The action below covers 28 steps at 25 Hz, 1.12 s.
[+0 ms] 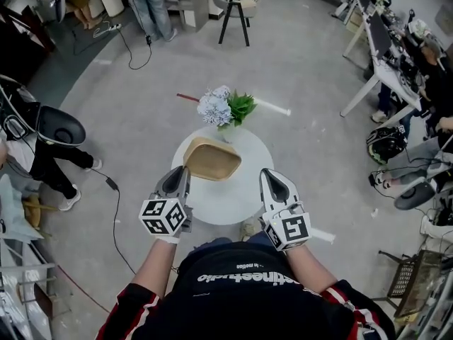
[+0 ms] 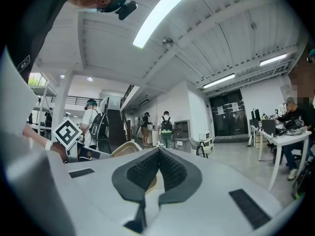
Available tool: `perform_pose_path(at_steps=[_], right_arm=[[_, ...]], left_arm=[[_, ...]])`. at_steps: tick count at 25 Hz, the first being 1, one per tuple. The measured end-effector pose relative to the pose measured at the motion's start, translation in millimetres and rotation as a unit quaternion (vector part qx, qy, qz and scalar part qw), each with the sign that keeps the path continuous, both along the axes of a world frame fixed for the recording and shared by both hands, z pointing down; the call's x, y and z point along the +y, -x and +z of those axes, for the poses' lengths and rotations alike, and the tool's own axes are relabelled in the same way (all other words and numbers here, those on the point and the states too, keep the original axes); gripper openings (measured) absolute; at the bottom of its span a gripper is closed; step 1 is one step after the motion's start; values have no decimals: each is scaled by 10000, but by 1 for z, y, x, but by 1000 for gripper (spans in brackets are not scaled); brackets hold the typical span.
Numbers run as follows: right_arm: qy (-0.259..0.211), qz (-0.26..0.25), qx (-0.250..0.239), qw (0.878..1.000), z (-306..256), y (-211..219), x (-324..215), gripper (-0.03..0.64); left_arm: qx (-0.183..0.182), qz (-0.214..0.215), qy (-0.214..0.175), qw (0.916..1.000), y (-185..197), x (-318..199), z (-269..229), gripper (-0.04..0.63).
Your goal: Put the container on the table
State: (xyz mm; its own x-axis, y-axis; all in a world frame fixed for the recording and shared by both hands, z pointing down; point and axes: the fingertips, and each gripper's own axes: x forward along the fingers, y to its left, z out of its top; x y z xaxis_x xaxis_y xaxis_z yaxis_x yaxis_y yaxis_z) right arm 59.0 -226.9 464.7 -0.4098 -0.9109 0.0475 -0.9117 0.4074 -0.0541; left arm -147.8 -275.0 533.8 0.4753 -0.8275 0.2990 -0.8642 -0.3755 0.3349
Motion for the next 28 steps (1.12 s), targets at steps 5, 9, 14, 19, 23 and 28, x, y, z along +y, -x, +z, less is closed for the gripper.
perform_pose_path(at_steps=[5, 9, 14, 19, 23, 28], right_arm=[[-103, -14, 89, 9999, 6, -4, -8, 10], [-213, 51, 85, 9997, 12, -6, -15, 11], [-250, 138, 50, 9996, 26, -10, -26, 10], [-167, 50, 63, 9998, 35, -8, -36, 10], [-139, -38, 46, 9999, 40, -8, -42, 10], [-43, -159, 47, 9999, 49, -10, -48, 11]], left_arm=[[176, -2, 453, 9988, -5, -15, 37, 54], [400, -94, 799, 9960, -4, -25, 64, 54], [485, -154, 1199, 9915, -6, -34, 96, 54], [584, -282, 1665, 9839, -7, -44, 135, 54], [678, -371, 1950, 9778, -10, -49, 158, 54], [1030, -553, 2376, 9643, -16, -55, 188, 54]])
